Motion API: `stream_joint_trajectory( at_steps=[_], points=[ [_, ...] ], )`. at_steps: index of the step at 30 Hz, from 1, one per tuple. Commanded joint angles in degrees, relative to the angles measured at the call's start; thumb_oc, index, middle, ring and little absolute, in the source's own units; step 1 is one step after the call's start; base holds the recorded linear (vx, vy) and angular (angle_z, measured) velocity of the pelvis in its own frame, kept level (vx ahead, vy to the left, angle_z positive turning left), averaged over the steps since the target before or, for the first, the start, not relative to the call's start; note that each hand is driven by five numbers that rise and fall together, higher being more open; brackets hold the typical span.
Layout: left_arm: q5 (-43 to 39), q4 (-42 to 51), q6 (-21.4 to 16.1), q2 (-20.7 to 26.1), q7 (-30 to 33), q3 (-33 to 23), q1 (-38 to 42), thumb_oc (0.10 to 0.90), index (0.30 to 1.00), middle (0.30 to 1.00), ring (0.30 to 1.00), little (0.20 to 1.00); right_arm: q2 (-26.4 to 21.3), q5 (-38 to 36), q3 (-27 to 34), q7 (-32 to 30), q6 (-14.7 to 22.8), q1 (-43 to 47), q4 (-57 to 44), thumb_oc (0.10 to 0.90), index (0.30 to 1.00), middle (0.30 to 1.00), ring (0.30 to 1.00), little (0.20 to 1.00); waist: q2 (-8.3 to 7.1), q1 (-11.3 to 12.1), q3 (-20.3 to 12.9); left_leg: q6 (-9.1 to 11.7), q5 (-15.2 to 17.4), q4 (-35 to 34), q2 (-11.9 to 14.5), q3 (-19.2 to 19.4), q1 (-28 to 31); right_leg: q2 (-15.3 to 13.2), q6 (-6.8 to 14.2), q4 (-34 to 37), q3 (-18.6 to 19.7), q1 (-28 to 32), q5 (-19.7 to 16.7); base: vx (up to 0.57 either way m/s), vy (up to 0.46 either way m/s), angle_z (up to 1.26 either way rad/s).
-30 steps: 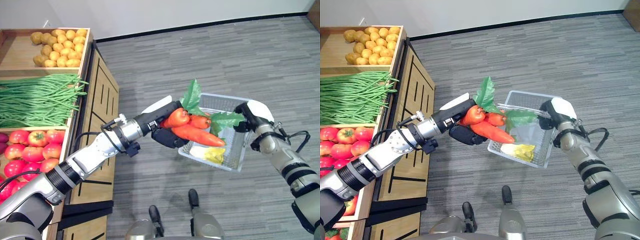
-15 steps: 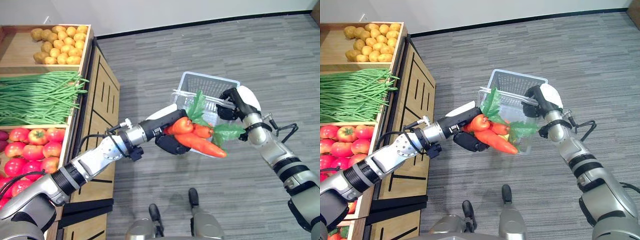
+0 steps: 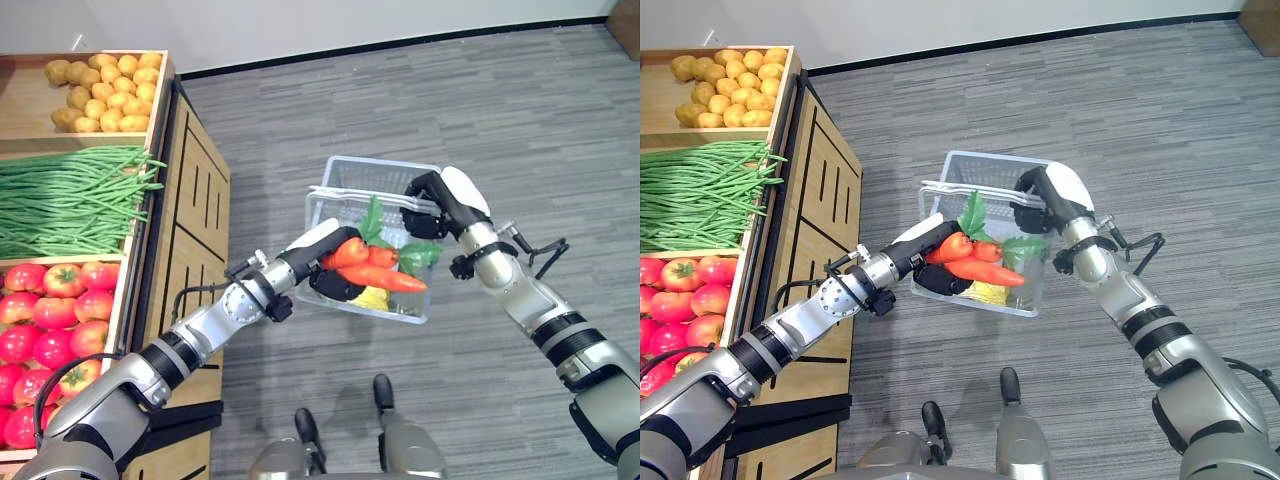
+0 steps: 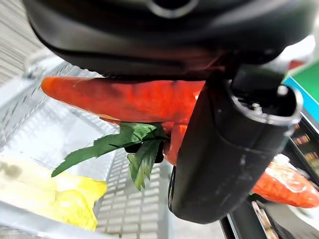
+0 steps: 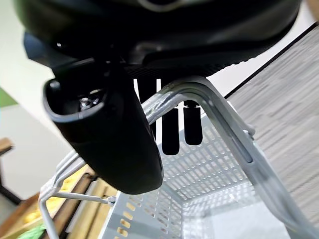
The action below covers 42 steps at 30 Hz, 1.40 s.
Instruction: Get the vegetables into the basket
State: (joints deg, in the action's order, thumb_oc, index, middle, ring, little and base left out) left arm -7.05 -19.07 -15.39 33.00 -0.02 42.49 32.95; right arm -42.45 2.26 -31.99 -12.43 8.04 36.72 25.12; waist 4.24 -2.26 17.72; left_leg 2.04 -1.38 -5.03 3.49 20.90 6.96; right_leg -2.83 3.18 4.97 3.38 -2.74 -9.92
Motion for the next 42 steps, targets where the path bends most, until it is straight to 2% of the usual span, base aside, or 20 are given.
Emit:
stream_joint_trajectory(
  at_steps=[1, 13, 23, 25, 26, 27, 28, 31, 35, 42],
  points=[
    [3.90, -1.57, -3.54, -1.67, 5.09, -1.85, 4.28, 0.400, 0.300, 0.300, 0.300, 0.300, 2.23, -5.58, 2.17, -1.76, 9.12, 9.02, -9.52, 0.400, 0.300, 0.300, 0.300, 0.300, -3.16, 0.78, -4.25, 4.72, -1.46, 0.03, 2.38, -3.22, -0.02, -5.33, 7.07, -0.22, -2.08, 4.78, 5.97, 0.00, 0.000, 0.00],
    [12.61, -12.45, -1.21, -4.04, 10.10, -7.27, 3.06, 0.400, 0.300, 0.300, 0.300, 0.300, 3.48, -10.76, 0.59, 4.34, 10.70, 3.97, -18.35, 0.400, 0.300, 0.300, 0.300, 0.300, -3.31, 0.08, -4.66, 4.92, -1.44, 0.03, 2.69, -2.46, 0.68, -4.90, 6.84, -0.22, -1.95, 5.12, 6.04, 0.00, 0.000, 0.00],
    [20.43, -21.71, 1.94, -5.88, 15.09, -10.05, 3.54, 0.400, 0.300, 0.300, 0.300, 0.300, 3.63, -14.59, 0.62, 6.33, 11.54, 1.10, -23.83, 0.400, 0.300, 0.300, 0.300, 0.300, -3.47, -0.39, -4.66, 5.06, -1.40, 0.03, 2.89, -2.22, 0.89, -4.79, 6.70, -0.24, -1.84, 5.13, 5.98, 0.00, 0.000, 0.00],
    [20.94, -22.94, 2.32, -6.25, 15.47, -10.33, 3.38, 0.461, 0.385, 0.385, 0.385, 0.385, 3.76, -15.13, 0.74, 6.34, 11.62, 0.91, -24.19, 0.400, 0.300, 0.300, 0.300, 0.300, -3.48, -0.45, -4.66, 5.06, -1.40, 0.03, 2.92, -2.14, 0.96, -4.75, 6.67, -0.25, -1.77, 5.13, 5.97, 0.00, 0.000, 0.00],
    [21.86, -23.59, 2.61, -6.32, 15.81, -10.42, 3.40, 0.508, 0.451, 0.451, 0.451, 0.451, 3.88, -15.68, 1.04, 6.32, 11.75, 0.75, -24.47, 0.400, 0.300, 0.300, 0.300, 0.300, -3.50, -0.49, -4.65, 5.07, -1.41, 0.03, 2.91, -2.08, 0.96, -4.72, 6.65, -0.27, -1.76, 5.12, 5.98, 0.00, 0.000, 0.00],
    [23.23, -24.39, 3.06, -6.34, 16.20, -10.22, 3.48, 0.675, 0.684, 0.684, 0.684, 0.684, 3.73, -15.75, 1.05, 6.36, 11.80, 0.75, -24.90, 0.400, 0.300, 0.300, 0.300, 0.300, -3.53, -0.52, -4.65, 5.08, -1.41, 0.03, 2.93, -2.01, 1.02, -4.69, 6.65, -0.26, -1.77, 5.19, 6.00, 0.00, 0.000, 0.00],
    [24.66, -25.06, 3.54, -6.28, 16.64, -10.06, 3.59, 0.900, 1.000, 1.000, 1.000, 1.000, 3.64, -15.71, 1.09, 6.31, 11.76, 0.78, -25.21, 0.400, 0.300, 0.300, 0.300, 0.300, -3.54, -0.50, -4.65, 5.10, -1.41, 0.03, 2.99, -1.95, 1.07, -4.67, 6.64, -0.27, -1.81, 5.20, 6.04, 0.00, 0.000, 0.00],
    [28.03, -26.75, 4.69, -7.01, 17.30, -9.72, 3.62, 0.900, 1.000, 1.000, 1.000, 1.000, 3.63, -14.94, 1.14, 6.03, 11.54, 0.77, -25.35, 0.400, 0.300, 0.300, 0.300, 0.300, -3.63, -0.55, -4.79, 5.09, -1.28, 0.03, 3.03, -1.90, 1.18, -4.61, 6.63, -0.29, -1.68, 5.24, 6.09, 0.00, 0.000, 0.00],
    [30.29, -24.73, 4.14, -6.61, 16.35, -8.34, 3.67, 0.900, 1.000, 1.000, 1.000, 1.000, 3.31, -14.09, 1.84, 5.44, 11.06, 0.31, -23.68, 0.400, 0.300, 0.300, 0.300, 0.300, -3.67, -0.39, -4.96, 5.05, -1.16, 0.03, 3.03, -1.95, 1.33, -4.62, 6.60, -0.27, -1.76, 5.39, 6.16, 0.00, 0.000, 0.00],
    [32.66, -14.44, 1.03, -4.68, 12.18, -3.45, 4.68, 0.900, 1.000, 1.000, 1.000, 1.000, 4.58, -9.80, 3.81, 2.49, 9.26, -0.91, -15.01, 0.400, 0.300, 0.300, 0.300, 0.300, -3.34, 0.30, -5.36, 4.86, -1.05, 0.03, 2.75, -2.90, 1.38, -4.98, 6.72, -0.21, -2.71, 6.28, 6.42, 0.00, 0.000, 0.03]
  ],
)
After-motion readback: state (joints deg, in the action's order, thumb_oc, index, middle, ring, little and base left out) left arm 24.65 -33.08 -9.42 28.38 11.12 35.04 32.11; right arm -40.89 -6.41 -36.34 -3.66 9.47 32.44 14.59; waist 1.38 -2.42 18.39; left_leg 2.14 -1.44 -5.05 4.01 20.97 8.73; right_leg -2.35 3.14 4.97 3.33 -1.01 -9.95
